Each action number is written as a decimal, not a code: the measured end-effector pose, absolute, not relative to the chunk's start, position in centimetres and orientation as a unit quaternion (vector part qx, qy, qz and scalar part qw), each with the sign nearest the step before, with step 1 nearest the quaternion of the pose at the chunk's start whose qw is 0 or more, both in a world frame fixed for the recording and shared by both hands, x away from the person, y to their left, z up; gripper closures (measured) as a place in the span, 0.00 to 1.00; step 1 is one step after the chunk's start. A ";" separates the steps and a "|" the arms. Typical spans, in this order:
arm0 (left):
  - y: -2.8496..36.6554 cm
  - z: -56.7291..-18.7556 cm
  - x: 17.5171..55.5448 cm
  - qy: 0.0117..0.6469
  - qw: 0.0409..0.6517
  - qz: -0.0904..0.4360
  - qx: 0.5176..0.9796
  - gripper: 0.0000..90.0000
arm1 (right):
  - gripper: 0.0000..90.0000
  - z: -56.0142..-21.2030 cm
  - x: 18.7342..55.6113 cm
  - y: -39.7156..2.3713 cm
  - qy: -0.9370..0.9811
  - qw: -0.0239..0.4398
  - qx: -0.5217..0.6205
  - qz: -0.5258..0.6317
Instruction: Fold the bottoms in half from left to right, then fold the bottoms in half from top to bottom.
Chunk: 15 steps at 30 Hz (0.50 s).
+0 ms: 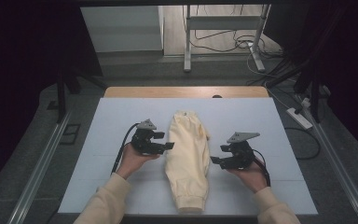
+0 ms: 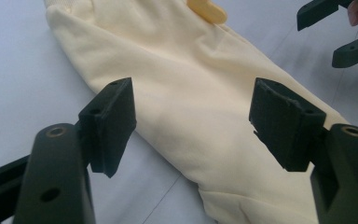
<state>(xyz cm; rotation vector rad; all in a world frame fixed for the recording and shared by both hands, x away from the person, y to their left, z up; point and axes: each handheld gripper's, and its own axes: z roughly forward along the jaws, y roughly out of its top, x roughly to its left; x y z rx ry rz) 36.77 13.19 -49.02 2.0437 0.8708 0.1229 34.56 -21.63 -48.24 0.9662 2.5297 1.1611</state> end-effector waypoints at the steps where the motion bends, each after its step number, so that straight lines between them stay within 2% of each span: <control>1: 13.2 -49.1 36.8 0.351 0.441 0.049 0.824 0.34 | 0.37 -48.2 34.6 -21.7 0.854 0.100 0.327 0.392; 15: 13.3 -49.4 37.2 0.358 0.439 0.046 0.823 0.34 | 0.36 -48.5 35.0 -21.3 0.857 0.099 0.328 0.385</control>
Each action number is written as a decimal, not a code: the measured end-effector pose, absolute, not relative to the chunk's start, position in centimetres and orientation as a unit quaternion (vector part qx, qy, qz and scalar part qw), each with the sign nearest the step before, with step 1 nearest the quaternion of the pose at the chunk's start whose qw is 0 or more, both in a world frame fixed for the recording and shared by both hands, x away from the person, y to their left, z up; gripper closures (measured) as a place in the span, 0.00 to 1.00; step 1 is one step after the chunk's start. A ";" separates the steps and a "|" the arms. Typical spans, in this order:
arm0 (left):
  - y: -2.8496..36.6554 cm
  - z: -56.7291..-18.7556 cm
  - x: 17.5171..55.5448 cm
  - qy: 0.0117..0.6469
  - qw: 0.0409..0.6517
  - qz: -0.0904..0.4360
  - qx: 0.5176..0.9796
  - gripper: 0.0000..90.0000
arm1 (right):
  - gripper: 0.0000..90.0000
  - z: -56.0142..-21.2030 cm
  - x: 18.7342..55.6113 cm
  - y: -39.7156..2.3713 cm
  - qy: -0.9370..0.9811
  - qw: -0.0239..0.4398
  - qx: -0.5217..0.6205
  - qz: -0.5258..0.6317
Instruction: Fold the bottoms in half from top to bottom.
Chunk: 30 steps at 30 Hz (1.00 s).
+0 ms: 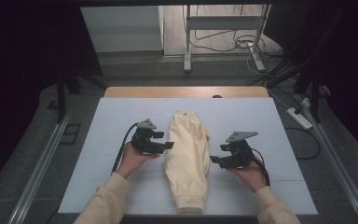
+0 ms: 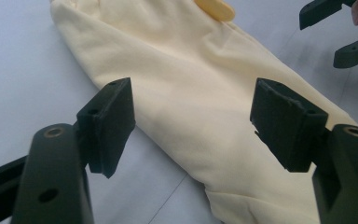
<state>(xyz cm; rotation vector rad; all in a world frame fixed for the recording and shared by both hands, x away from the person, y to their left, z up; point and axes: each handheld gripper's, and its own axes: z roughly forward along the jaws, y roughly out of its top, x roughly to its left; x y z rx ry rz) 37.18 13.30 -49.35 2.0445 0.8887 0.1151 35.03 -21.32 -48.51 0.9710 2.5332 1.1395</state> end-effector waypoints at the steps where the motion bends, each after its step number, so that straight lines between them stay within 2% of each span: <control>1: 13.3 -49.4 37.2 0.358 0.439 0.047 0.823 0.33 | 0.36 -48.5 35.1 -21.3 0.857 0.099 0.329 0.385; 16: 13.5 -49.6 38.5 0.370 0.437 0.046 0.818 0.30 | 0.35 -48.1 36.5 -20.3 0.853 0.105 0.327 0.392; 30: 13.4 -50.1 40.7 0.385 0.436 0.038 0.812 0.28 | 0.34 -48.4 39.5 -19.1 0.849 0.106 0.340 0.390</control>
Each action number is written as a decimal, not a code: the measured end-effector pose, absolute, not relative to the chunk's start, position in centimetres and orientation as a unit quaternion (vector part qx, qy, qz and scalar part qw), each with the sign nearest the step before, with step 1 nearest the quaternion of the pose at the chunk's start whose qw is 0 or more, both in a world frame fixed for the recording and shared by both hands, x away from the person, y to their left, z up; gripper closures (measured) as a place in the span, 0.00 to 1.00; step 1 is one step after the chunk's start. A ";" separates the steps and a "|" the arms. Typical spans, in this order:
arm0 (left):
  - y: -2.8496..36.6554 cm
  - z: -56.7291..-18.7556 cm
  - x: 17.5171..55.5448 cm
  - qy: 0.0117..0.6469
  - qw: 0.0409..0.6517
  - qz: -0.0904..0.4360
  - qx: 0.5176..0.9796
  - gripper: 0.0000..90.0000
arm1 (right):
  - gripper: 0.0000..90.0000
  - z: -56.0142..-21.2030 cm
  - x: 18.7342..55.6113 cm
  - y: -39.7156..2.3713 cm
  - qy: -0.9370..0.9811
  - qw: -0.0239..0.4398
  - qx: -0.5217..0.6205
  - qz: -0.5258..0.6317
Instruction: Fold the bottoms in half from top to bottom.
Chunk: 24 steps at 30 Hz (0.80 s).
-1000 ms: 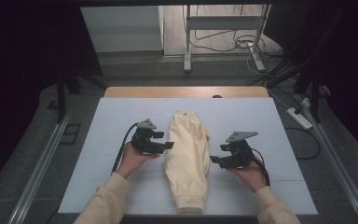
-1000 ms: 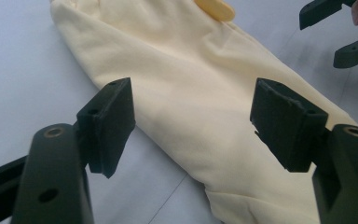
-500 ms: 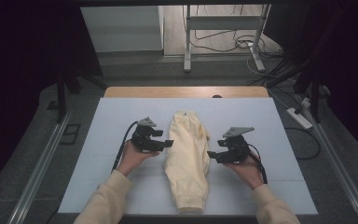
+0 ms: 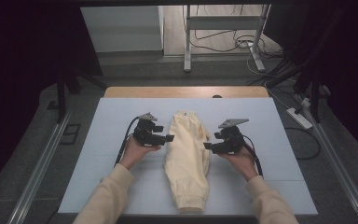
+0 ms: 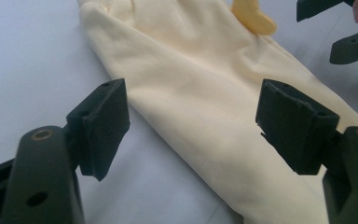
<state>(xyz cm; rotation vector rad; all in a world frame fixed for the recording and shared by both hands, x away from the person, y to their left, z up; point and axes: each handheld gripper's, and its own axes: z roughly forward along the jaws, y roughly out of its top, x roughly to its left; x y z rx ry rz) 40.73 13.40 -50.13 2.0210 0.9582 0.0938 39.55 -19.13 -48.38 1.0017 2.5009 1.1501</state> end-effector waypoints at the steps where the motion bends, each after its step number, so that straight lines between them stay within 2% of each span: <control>1: 13.3 -50.1 40.9 0.387 0.437 0.038 0.811 0.28 | 0.34 -48.4 39.7 -19.0 0.849 0.106 0.340 0.391; 24: 13.6 -50.4 44.1 0.407 0.426 0.032 0.807 0.30 | 0.34 -48.3 44.0 -16.8 0.844 0.101 0.359 0.387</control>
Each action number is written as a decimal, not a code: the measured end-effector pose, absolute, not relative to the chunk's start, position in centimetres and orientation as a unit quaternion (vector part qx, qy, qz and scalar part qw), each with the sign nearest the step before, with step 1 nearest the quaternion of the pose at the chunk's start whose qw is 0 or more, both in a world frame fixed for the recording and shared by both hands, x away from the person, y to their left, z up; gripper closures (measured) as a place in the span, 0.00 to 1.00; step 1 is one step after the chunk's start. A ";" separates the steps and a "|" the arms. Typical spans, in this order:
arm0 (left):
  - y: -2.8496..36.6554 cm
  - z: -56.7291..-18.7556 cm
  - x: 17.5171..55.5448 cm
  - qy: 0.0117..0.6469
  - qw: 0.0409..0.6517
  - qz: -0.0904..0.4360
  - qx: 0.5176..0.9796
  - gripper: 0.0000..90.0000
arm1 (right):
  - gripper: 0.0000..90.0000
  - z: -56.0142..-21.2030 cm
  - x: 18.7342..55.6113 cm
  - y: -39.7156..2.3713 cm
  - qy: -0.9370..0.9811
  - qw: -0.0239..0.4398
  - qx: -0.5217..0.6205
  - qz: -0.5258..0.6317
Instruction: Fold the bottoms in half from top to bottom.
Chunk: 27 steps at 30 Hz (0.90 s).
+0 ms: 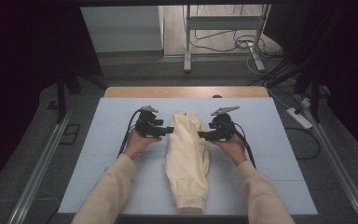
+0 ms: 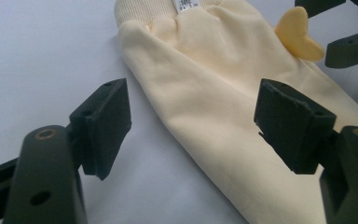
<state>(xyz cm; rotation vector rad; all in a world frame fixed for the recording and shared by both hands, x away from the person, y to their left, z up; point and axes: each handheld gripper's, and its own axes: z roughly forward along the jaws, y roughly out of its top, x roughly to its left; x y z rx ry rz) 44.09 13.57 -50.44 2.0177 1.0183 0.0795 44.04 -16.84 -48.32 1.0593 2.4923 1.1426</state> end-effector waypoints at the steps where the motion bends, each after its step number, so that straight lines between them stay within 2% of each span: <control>1: 13.5 -50.5 44.2 0.407 0.424 0.032 0.808 0.30 | 0.34 -48.3 44.2 -16.8 0.843 0.101 0.360 0.386; 13: 12.9 -51.4 45.6 0.415 0.412 0.028 0.810 0.31 | 0.34 -49.0 47.0 -16.3 0.835 0.101 0.383 0.381; 27: 12.2 -53.1 46.4 0.423 0.393 0.015 0.816 0.33 | 0.36 -51.1 47.8 -15.2 0.856 0.094 0.378 0.341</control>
